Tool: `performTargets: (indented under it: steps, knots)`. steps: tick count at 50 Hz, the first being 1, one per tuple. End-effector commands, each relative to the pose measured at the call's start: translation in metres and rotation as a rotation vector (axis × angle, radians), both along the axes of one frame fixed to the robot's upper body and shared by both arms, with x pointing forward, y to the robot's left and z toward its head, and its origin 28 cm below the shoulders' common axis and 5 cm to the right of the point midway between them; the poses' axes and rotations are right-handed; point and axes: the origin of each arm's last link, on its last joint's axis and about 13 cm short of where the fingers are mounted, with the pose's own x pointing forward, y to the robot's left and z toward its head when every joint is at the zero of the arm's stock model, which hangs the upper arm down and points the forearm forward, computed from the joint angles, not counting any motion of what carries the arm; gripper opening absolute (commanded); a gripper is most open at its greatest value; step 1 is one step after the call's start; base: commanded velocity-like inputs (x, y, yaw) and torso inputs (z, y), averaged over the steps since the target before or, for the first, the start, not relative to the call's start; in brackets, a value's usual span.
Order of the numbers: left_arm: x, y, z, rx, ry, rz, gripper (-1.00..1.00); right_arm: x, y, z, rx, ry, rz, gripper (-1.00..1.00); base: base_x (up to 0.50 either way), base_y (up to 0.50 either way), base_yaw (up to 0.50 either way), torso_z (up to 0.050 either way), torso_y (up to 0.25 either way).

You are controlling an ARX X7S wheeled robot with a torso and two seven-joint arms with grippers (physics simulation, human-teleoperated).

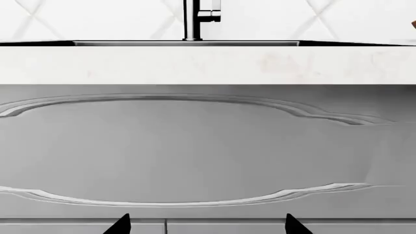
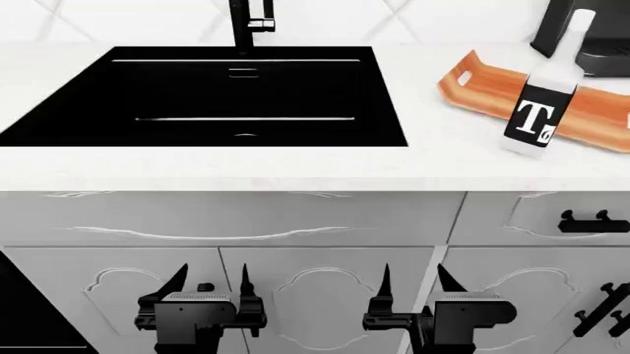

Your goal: Pick up the fruits and vegetables and place them in the sink. Turn on the sink faucet to wash them. Then turn the sink off and put them in the tray.

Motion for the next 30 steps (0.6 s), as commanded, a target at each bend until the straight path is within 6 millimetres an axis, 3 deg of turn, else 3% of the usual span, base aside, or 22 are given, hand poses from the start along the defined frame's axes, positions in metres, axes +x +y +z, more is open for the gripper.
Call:
performTargets:
  steps: [1,11,19,30]
  knots:
    - [0.000,0.000,0.000,0.005,0.003,-0.005,1.00,0.000,0.000,0.000,-0.001,0.002,-0.001,1.00,0.00,0.00,0.00,0.000,0.000]
    - [-0.001,-0.004,0.014,0.037,0.001,-0.043,1.00,0.000,-0.001,0.010,-0.002,-0.001,0.003,1.00,0.00,0.00,0.00,0.000,0.000]
    - [0.006,-0.006,0.044,0.034,-0.022,-0.058,1.00,0.010,-0.003,0.028,-0.016,0.006,0.013,1.00,0.00,0.00,0.00,0.000,0.000]
    - [0.020,-0.002,0.120,0.015,-0.096,-0.071,1.00,0.022,-0.010,0.087,-0.048,-0.049,0.025,1.00,0.00,0.00,0.00,0.000,0.000]
